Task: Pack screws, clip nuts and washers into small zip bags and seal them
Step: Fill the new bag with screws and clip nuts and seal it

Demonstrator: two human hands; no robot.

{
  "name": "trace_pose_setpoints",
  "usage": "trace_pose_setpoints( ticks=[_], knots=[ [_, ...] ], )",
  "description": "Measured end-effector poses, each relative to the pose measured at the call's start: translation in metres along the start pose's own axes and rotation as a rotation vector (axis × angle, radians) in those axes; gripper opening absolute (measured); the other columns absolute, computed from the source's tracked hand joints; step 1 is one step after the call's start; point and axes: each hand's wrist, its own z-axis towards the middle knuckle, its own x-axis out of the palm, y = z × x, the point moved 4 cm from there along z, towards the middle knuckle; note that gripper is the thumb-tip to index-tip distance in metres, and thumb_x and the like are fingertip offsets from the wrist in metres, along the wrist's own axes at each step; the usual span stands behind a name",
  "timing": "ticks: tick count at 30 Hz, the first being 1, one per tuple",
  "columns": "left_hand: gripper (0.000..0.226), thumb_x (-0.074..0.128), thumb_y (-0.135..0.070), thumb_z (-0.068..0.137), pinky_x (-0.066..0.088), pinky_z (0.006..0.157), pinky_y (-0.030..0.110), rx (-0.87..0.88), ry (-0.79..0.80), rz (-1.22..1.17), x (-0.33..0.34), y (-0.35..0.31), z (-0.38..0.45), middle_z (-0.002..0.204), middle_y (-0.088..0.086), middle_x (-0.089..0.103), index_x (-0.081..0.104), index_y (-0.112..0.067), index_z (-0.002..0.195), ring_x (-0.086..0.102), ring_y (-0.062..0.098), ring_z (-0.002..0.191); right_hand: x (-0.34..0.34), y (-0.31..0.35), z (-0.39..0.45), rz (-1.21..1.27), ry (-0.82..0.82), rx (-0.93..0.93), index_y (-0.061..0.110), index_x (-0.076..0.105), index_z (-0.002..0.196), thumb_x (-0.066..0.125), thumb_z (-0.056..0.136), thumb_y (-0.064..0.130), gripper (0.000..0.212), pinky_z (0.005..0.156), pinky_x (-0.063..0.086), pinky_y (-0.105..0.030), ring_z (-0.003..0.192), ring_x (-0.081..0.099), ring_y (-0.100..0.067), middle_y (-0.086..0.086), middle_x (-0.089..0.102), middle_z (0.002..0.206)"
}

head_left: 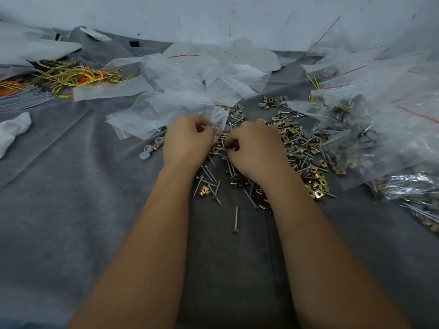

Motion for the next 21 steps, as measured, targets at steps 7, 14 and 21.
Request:
trace_pose_setpoints(
  ticks=[7,14,21],
  knots=[
    [0.025,0.056,-0.026,0.096,0.042,0.064,0.019,0.043,-0.029,-0.049,0.008,0.003,0.004,0.082,-0.01,0.062,0.071,-0.026,0.117,0.059,0.007,0.072,-0.002,-0.003,-0.001,-0.027,0.022,0.042,0.033,0.071,0.095,0.064,0.084,0.035,0.012,0.097,0.032,-0.044,0.112,0.048,-0.026,0.002,0.058,0.102],
    [0.024,0.059,-0.019,0.088,0.033,0.05,0.022,0.039,0.014,0.015,0.014,0.006,0.009,0.059,-0.011,0.052,0.07,-0.026,0.108,0.049,-0.001,0.049,0.003,0.003,0.001,-0.027,0.057,0.005,0.032,0.071,0.109,0.059,0.09,0.029,0.022,0.098,0.032,-0.042,0.116,0.045,-0.027,-0.001,0.059,0.113],
    [0.031,0.052,-0.016,0.09,0.032,0.05,0.018,0.035,-0.09,0.01,0.008,0.002,0.008,0.061,-0.014,0.056,0.073,-0.026,0.111,0.05,-0.003,0.049,0.003,-0.001,0.002,0.022,-0.009,0.023,0.025,0.069,0.097,0.059,0.086,0.029,0.015,0.096,0.032,-0.041,0.109,0.047,-0.025,0.001,0.06,0.102]
  ],
)
